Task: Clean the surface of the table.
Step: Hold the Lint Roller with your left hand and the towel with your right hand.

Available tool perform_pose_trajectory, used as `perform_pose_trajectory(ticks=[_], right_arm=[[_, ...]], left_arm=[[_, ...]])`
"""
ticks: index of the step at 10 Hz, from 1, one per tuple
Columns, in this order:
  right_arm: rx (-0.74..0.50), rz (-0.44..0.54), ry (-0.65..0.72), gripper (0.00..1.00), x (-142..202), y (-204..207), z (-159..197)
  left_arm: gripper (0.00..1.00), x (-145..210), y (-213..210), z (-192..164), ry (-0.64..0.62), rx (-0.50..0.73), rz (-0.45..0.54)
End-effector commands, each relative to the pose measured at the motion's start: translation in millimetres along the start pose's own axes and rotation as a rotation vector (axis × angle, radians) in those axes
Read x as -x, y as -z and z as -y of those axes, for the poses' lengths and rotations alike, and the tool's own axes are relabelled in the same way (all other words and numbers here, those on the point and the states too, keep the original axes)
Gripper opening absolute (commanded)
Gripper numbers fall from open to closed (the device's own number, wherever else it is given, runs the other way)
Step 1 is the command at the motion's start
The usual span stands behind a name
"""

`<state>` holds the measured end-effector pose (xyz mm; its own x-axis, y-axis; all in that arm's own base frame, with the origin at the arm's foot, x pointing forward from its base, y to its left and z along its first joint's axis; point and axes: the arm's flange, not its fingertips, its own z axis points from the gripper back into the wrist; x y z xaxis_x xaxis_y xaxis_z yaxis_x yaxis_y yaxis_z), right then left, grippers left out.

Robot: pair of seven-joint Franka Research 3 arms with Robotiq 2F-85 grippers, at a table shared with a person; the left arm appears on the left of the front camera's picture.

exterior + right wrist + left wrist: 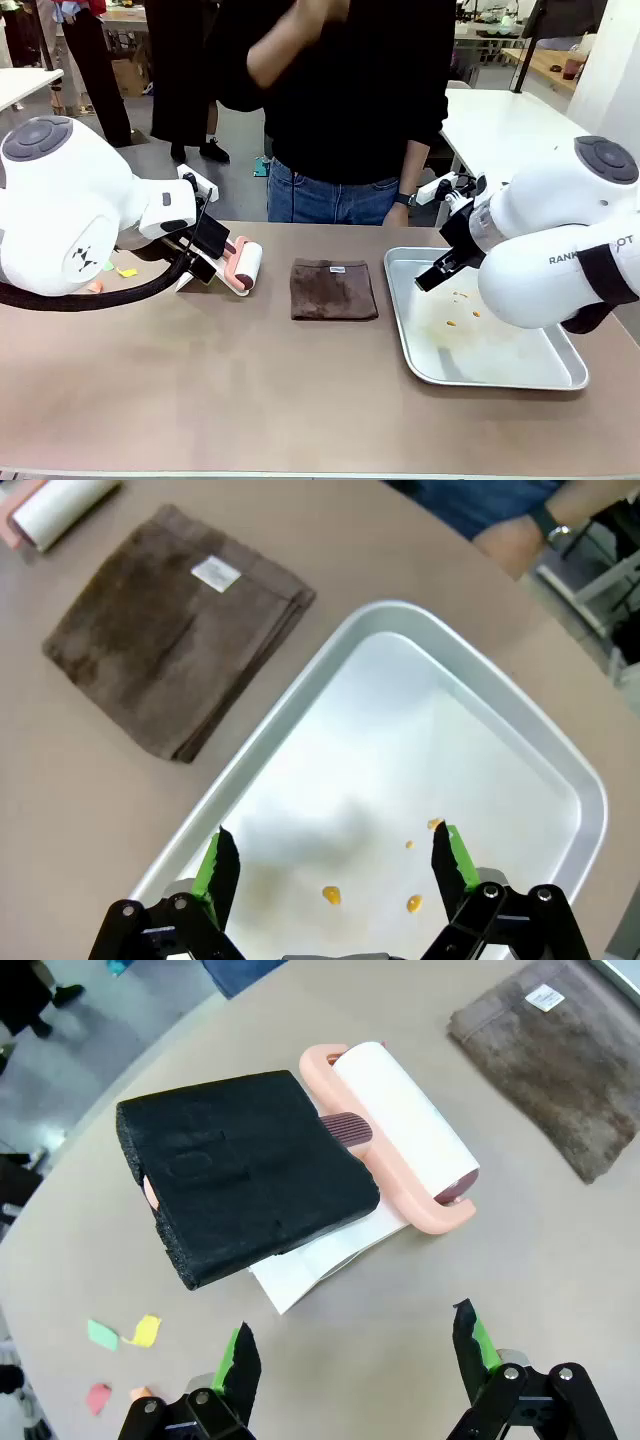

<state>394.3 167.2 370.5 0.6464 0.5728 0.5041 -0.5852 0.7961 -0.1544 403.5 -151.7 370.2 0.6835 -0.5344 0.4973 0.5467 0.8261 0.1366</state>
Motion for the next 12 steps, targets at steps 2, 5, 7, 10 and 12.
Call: perform_pose_trajectory(ticks=[2, 5, 7, 10, 12], right_arm=[[0.0, 0.0, 0.0, 1.0, -0.2, -0.1, 0.0], [0.0, 0.0, 0.0, 1.0, -0.2, -0.1, 0.0], [0.0, 0.0, 0.0, 1.0, -0.2, -0.1, 0.0], [0.0, 0.0, 0.0, 1.0, -0.2, -0.1, 0.0], [0.0, 0.0, 0.0, 1.0, -0.2, -0.1, 0.0]], left_arm=[[1.0, 0.0, 0.0, 0.0, 0.0, 0.0, 0.0], [1.0, 0.0, 0.0, 0.0, 0.0, 0.0, 0.0], [1.0, 0.0, 0.0, 0.0, 0.0, 0.0, 0.0], [1.0, 0.0, 0.0, 0.0, 0.0, 0.0, 0.0], [1.0, 0.0, 0.0, 0.0, 0.0, 0.0, 0.0]])
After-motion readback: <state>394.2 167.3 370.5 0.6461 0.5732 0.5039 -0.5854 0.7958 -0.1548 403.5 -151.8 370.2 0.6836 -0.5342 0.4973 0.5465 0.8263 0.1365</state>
